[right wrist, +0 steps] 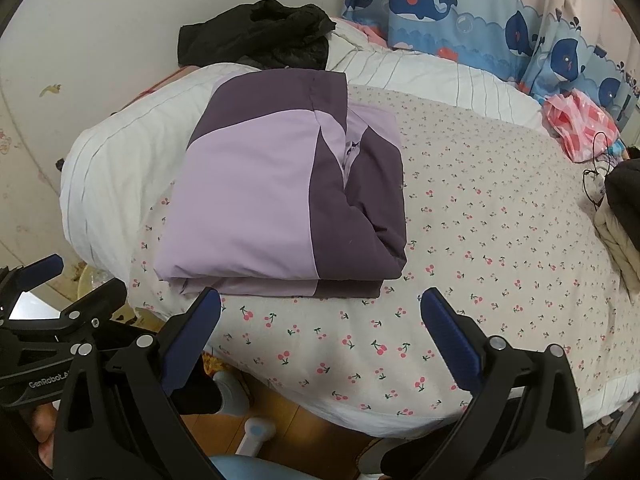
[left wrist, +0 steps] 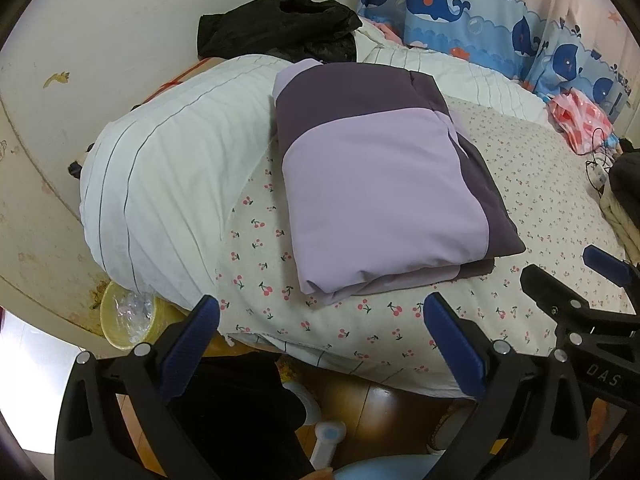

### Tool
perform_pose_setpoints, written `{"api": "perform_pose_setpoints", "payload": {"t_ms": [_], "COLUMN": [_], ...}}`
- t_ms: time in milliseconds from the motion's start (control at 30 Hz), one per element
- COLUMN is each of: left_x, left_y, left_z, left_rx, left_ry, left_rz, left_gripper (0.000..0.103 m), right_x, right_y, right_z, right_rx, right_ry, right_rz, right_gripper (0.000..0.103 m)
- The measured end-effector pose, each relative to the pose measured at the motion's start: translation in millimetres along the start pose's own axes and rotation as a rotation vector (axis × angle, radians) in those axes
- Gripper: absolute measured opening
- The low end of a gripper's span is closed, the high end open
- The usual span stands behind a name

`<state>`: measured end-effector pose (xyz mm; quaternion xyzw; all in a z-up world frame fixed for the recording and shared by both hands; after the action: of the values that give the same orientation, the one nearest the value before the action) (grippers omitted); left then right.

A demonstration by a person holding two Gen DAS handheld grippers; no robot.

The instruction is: Fold large clothes

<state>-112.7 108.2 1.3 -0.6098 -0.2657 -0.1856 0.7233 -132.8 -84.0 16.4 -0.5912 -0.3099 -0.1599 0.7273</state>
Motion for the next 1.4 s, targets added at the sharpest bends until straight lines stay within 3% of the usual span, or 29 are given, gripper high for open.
{"api": "perform_pose_setpoints", "payload": {"t_ms": [467,833,1400], "left_x": [3.9,2.6,0.4], "left_y": [-0.1,9.5,12.0], "left_z": [1.0,4.2,5.6], "left_rx": [-0.005,-0.016,-0.031], "left_ry": [0.014,0.003,-0.006], "left_rz": [-0.022,0.022,0.028], "left_gripper": [0.098,0.098,0.098], "right_x": [-3.6,-6.1,-11.2], "right_y": [10.7,18.2,27.8], "right_z": [1.2,1.6,-1.8], "right_rx": [-0.012,-0.016,-0.017], "right_ry": [-0.008,-0.016,-0.006], "right_rz": [0.025,0.040,0.056], "right_gripper": [0.097,0.097,0.097]}}
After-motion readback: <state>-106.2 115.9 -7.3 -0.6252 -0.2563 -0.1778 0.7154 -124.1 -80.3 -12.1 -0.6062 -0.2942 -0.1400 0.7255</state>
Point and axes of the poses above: each gripper's, at about its wrist camera, not at the fingertips, and y roughly the way its jaws point, z to its left, x to its top, the point moved 8 cm from there along y, roughly the way its jaws point, and after that the axes turned 11 degrees about x, right-handed, at the moved point
